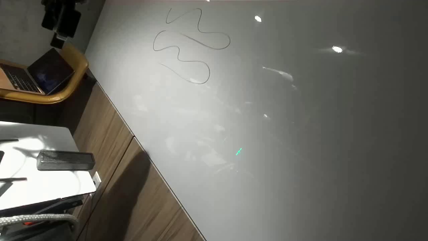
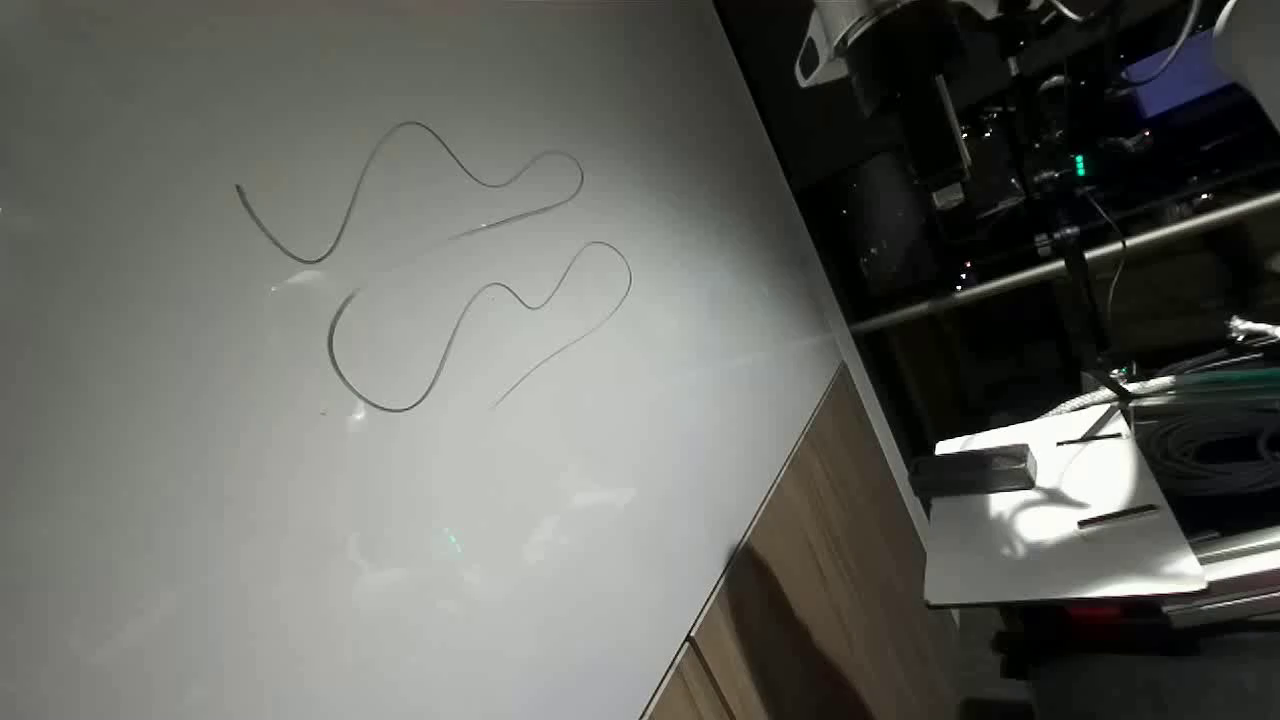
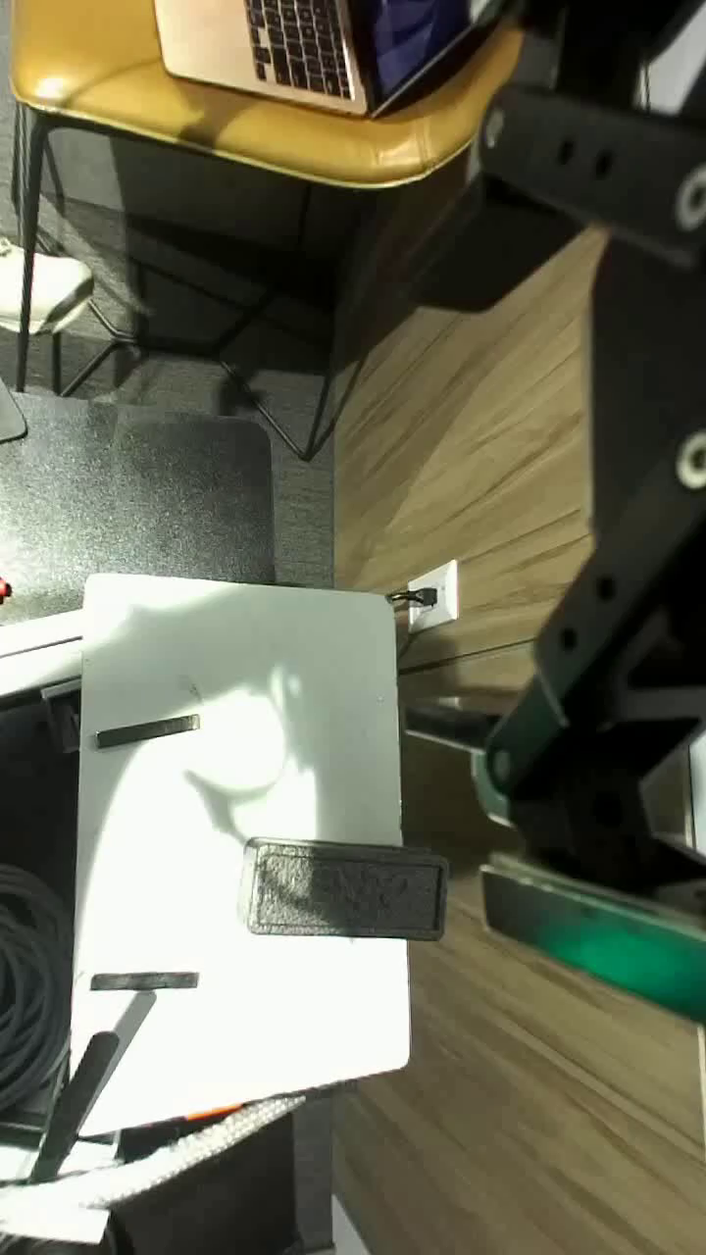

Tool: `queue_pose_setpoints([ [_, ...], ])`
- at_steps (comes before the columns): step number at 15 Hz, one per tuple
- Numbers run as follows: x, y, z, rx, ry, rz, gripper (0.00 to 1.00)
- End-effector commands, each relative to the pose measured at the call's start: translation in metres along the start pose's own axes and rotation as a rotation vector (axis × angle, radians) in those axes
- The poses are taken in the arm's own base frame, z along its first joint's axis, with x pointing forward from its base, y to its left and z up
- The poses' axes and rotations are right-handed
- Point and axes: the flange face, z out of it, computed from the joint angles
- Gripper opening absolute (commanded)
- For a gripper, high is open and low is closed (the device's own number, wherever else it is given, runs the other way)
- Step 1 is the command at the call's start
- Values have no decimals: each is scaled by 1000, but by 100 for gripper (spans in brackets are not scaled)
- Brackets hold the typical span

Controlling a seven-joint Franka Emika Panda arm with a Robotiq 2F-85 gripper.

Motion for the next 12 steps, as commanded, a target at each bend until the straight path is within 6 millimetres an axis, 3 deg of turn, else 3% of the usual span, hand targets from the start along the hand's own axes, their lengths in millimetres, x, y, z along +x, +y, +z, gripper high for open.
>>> queue_pose_setpoints([
  [1,0,0,-1,0,0,0,100],
  [8,4,6,-1,-9,6,-1,100],
  [12,16,38,3,-56,10,-19,100],
])
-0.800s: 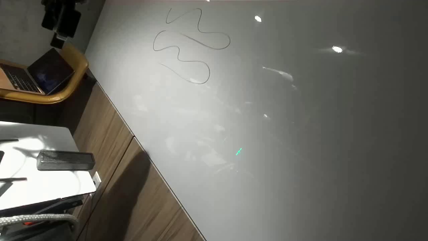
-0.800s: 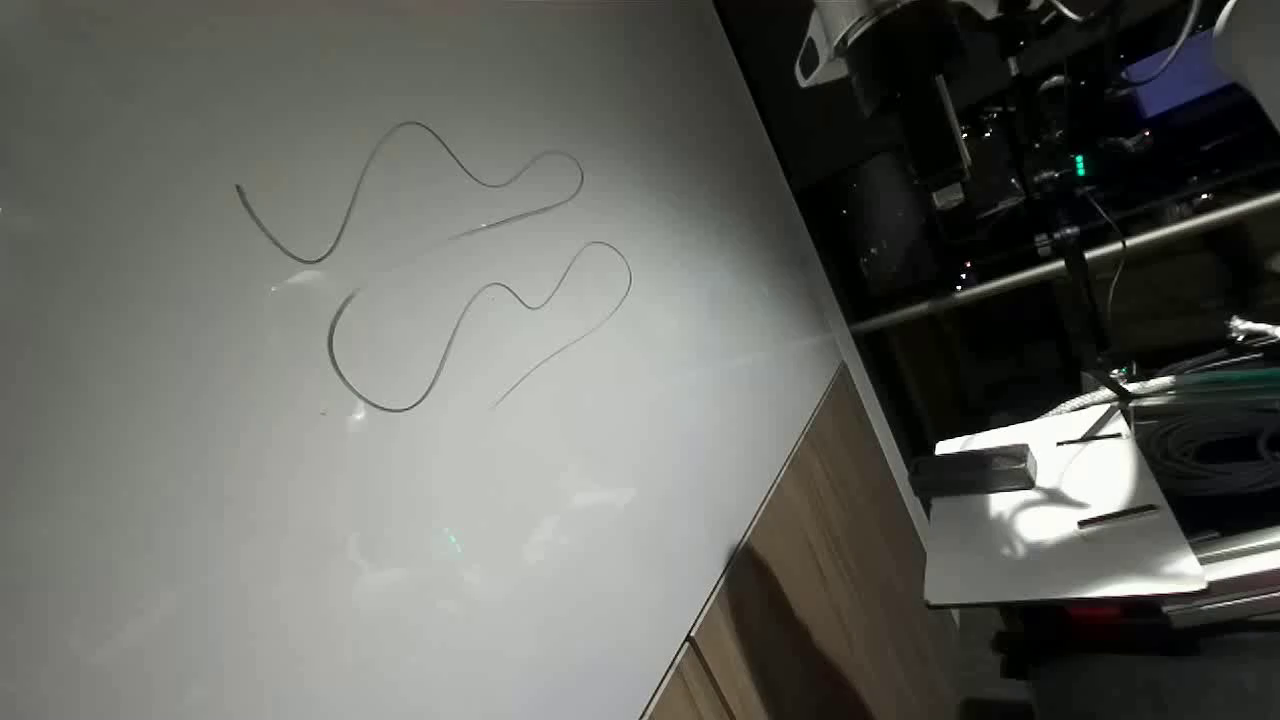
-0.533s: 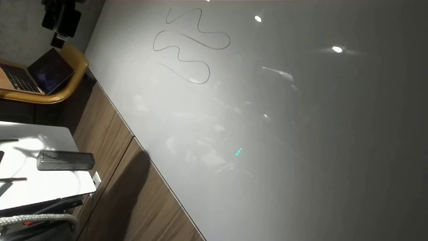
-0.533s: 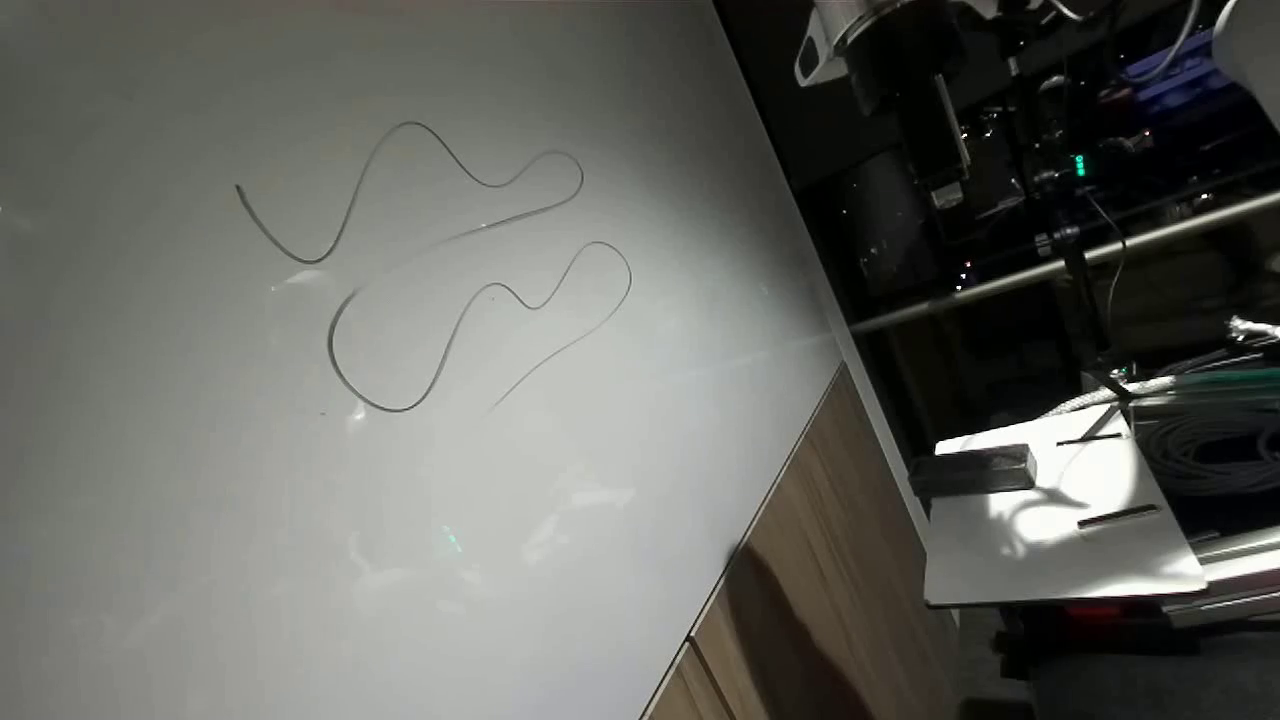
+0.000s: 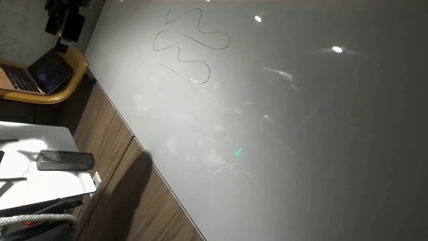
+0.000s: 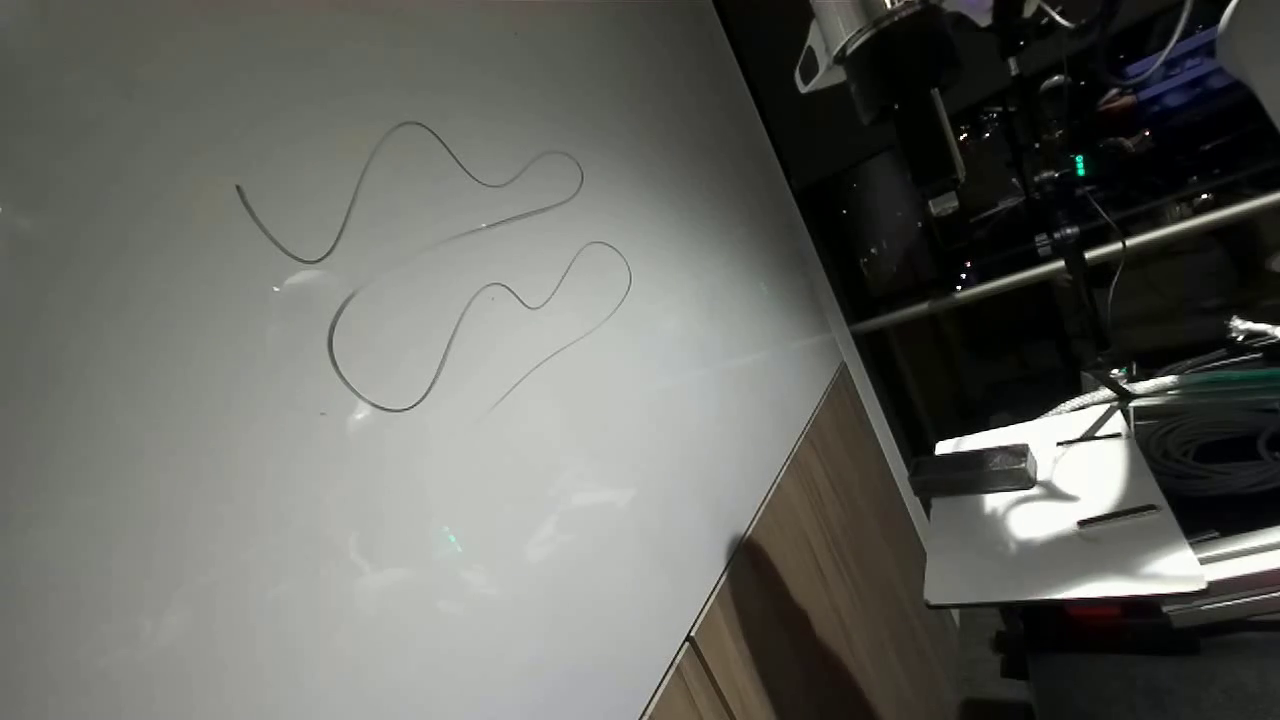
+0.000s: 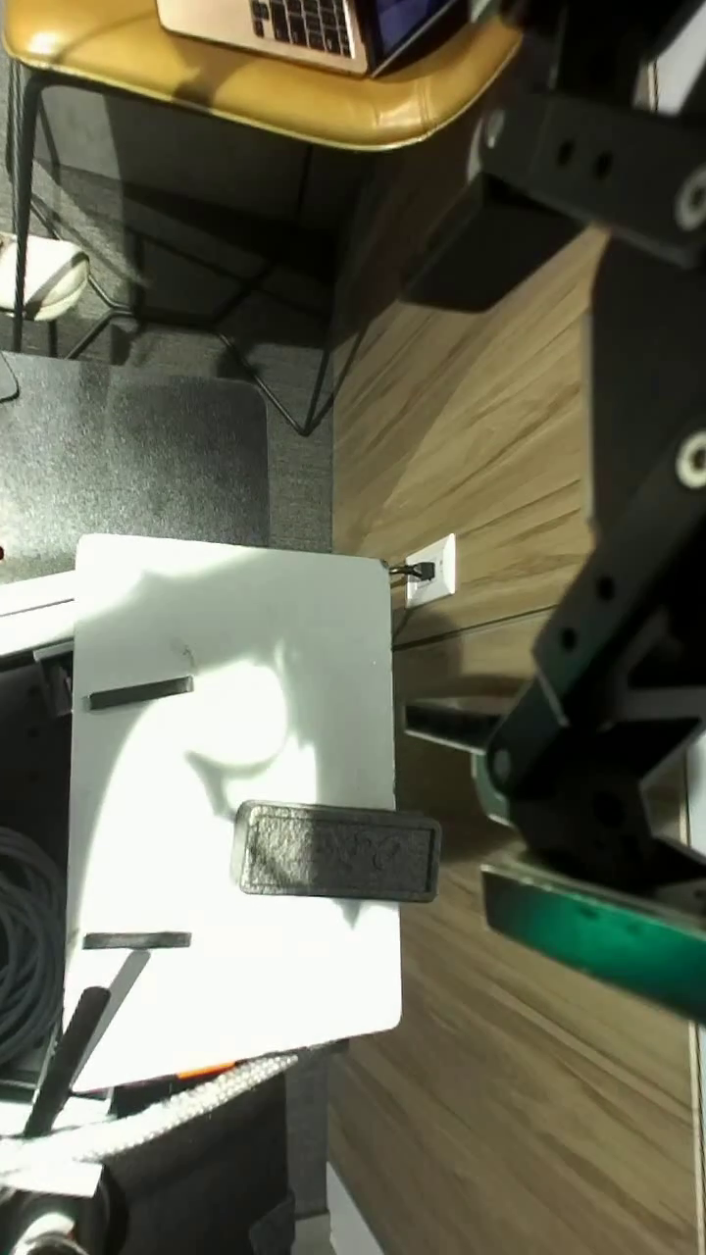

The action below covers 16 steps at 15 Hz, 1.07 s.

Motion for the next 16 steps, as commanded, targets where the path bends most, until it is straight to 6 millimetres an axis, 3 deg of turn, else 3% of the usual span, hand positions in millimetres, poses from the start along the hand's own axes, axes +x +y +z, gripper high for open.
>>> queue_pose_setpoints([
  [1,15,35,3,-43,12,-30,100],
  [5,40,82,15,-97,46,-78,100],
  [8,60,105,43,-124,72,-51,100],
  [13,88,105,96,-169,122,164,100],
  [16,90,101,124,-214,85,246,100],
])
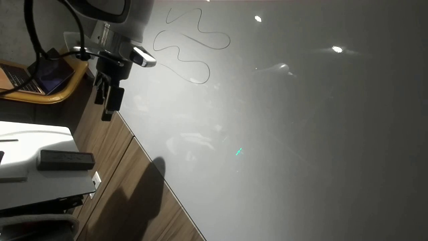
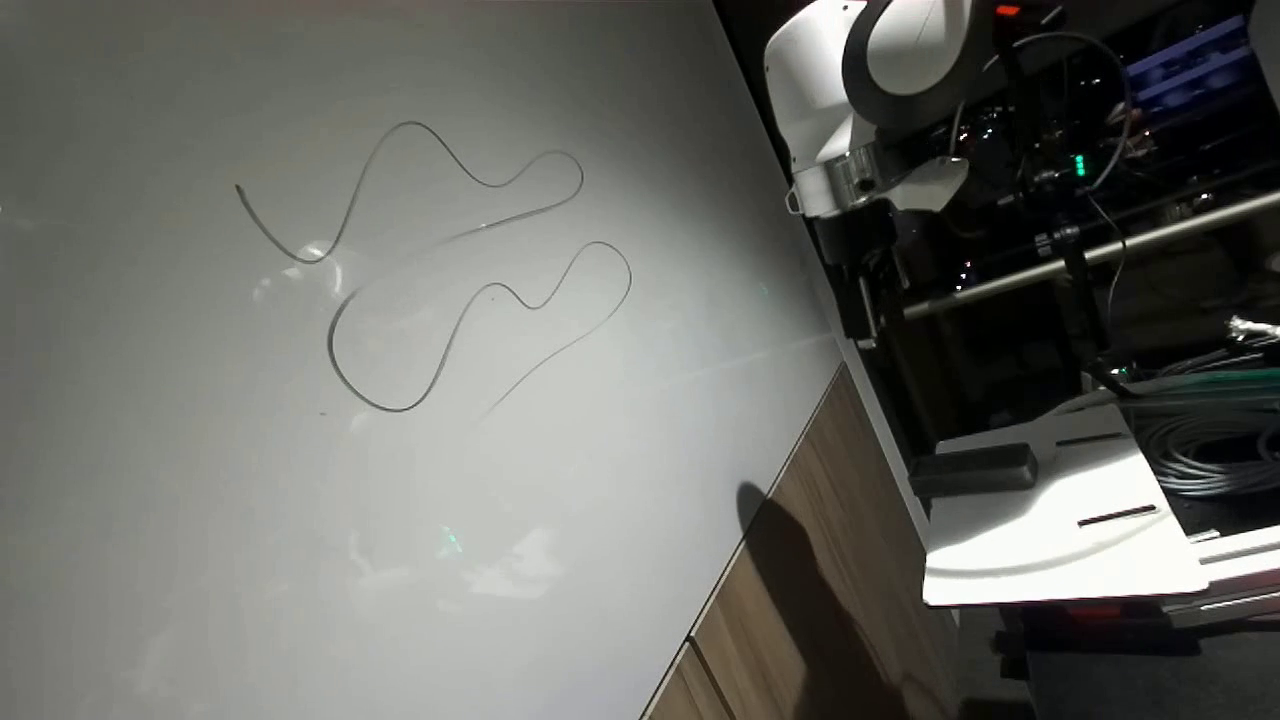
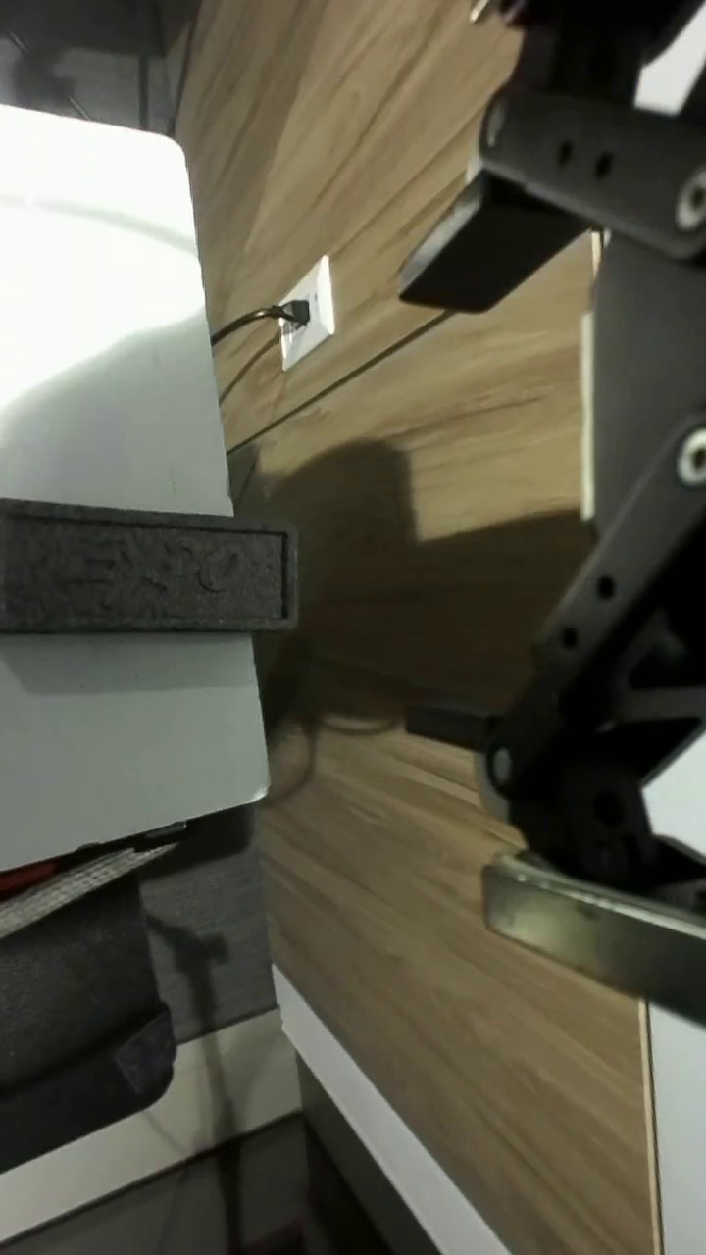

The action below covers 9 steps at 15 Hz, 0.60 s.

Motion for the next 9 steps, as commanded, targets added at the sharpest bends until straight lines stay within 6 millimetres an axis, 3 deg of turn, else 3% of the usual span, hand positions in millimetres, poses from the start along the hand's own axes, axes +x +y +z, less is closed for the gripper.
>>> queue_pose_setpoints([
  [1,-1,-8,27,-70,-37,89,100],
  [9,-10,-1,75,-92,-153,119,100],
])
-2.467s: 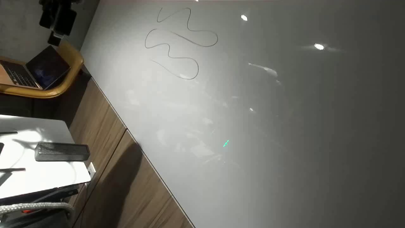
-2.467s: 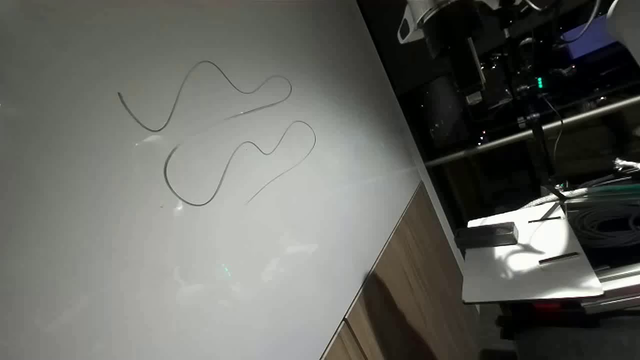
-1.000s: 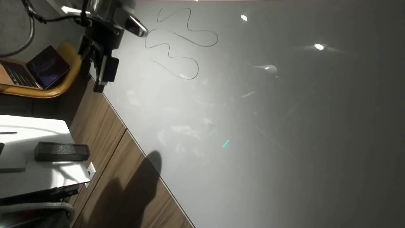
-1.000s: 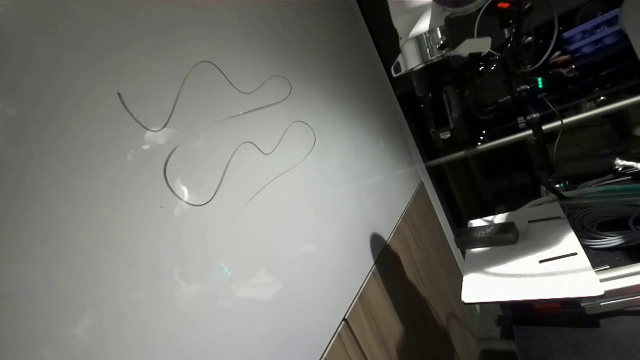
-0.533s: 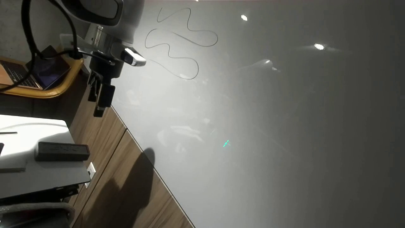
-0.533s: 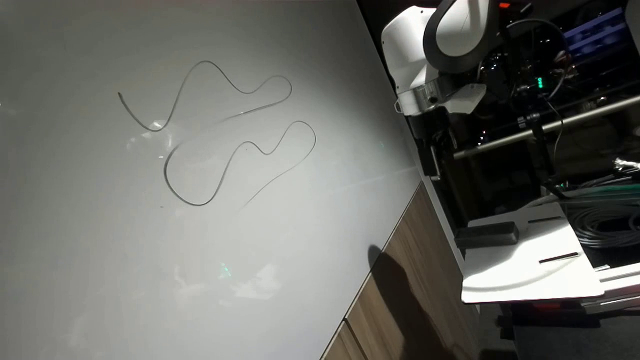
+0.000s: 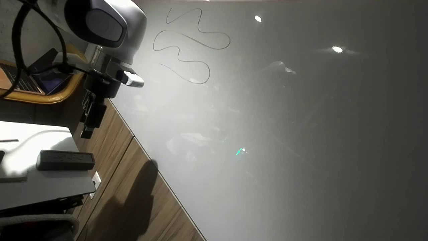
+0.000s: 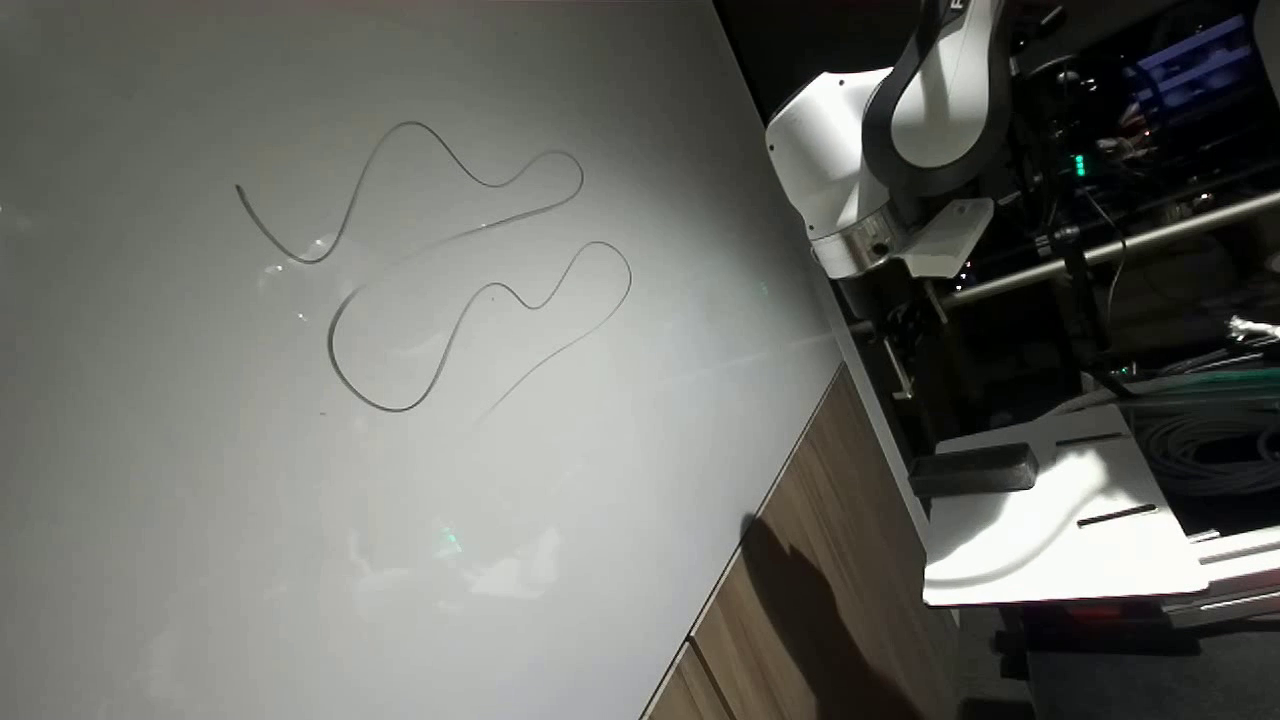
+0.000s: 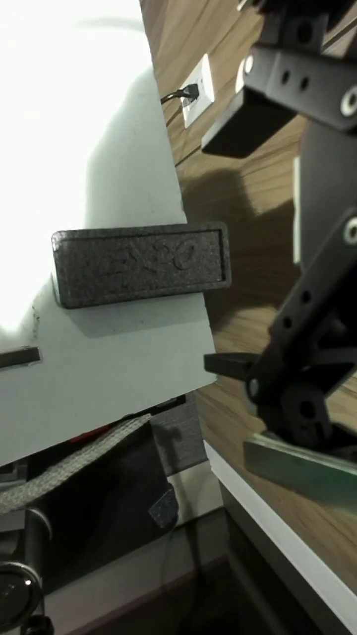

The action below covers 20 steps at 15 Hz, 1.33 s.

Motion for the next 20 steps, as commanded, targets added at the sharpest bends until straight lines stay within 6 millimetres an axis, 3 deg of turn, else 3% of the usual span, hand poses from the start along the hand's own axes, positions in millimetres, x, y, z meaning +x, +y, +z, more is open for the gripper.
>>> queue_pose_setpoints([
  [1,3,6,24,5,-34,-16,100],
  [11,5,-2,75,36,-48,-172,100],
  [20,8,1,98,26,-45,-226,100],
])
